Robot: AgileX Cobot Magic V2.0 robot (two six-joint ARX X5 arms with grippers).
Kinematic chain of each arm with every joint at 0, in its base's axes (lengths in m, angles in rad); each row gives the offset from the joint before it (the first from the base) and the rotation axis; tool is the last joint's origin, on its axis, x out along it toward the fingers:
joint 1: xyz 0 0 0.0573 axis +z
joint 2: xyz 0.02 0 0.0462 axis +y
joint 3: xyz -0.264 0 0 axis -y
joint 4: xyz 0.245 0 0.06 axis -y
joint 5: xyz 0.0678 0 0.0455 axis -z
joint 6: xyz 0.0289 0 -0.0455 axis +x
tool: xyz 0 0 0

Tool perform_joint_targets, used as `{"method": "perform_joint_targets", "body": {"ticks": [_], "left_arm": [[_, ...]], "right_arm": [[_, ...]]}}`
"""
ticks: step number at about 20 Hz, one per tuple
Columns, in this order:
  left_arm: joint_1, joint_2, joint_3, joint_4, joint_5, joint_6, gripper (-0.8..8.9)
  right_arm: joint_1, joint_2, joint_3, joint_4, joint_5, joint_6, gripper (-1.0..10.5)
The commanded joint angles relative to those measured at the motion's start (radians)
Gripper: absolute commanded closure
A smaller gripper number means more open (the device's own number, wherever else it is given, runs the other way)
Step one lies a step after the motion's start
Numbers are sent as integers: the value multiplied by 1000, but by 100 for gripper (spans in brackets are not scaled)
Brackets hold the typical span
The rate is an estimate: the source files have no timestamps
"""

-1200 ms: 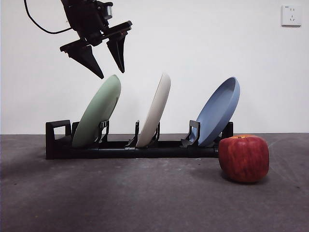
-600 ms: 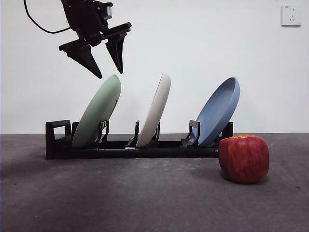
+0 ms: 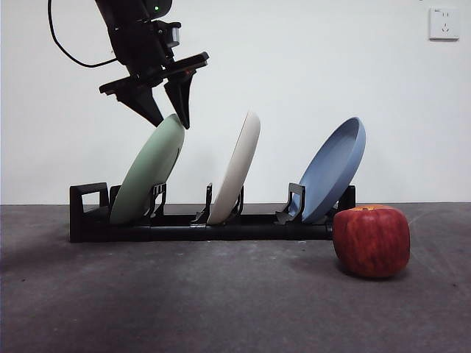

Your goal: Take the green plate from the plate rack,put the plate on the table,take the apple from the table,put the apple in the plate

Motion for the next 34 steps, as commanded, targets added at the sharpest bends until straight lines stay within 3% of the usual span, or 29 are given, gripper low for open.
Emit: {"method": "perform_joint_targets", "body": {"ticks": [1, 9, 13, 18, 21, 23, 25, 28, 30, 34], "left_arm": [[-11, 6, -2, 3, -1, 10, 822], [-47, -50, 42, -5, 8, 9, 822], [-86, -60, 285, -134, 8, 32, 822], [-164, -60, 736, -377, -4, 101, 822], [-224, -138, 784, -377, -8, 98, 822], [-292, -214, 751, -380, -50, 119, 822], [-394, -306, 649, -381, -160, 145, 822], [-564, -464, 362, -381, -344, 151, 822], [-660, -565, 130, -381, -397, 114, 822], [-762, -668, -232, -381, -397, -15, 822]], "right_arm": [[2, 4, 6, 3, 5, -10, 474], [2, 4, 6, 1, 4, -7, 474], [2, 4, 6, -1, 4, -8, 474], [2, 4, 6, -4, 5, -8, 474], [2, 4, 6, 6, 4, -8, 475], [0, 4, 6, 4, 6, -8, 475], [0, 4, 6, 5, 19, -9, 475], [0, 4, 6, 5, 26, -10, 475], [0, 4, 6, 10, 26, -9, 475], [0, 4, 6, 11, 26, -9, 475]]}}
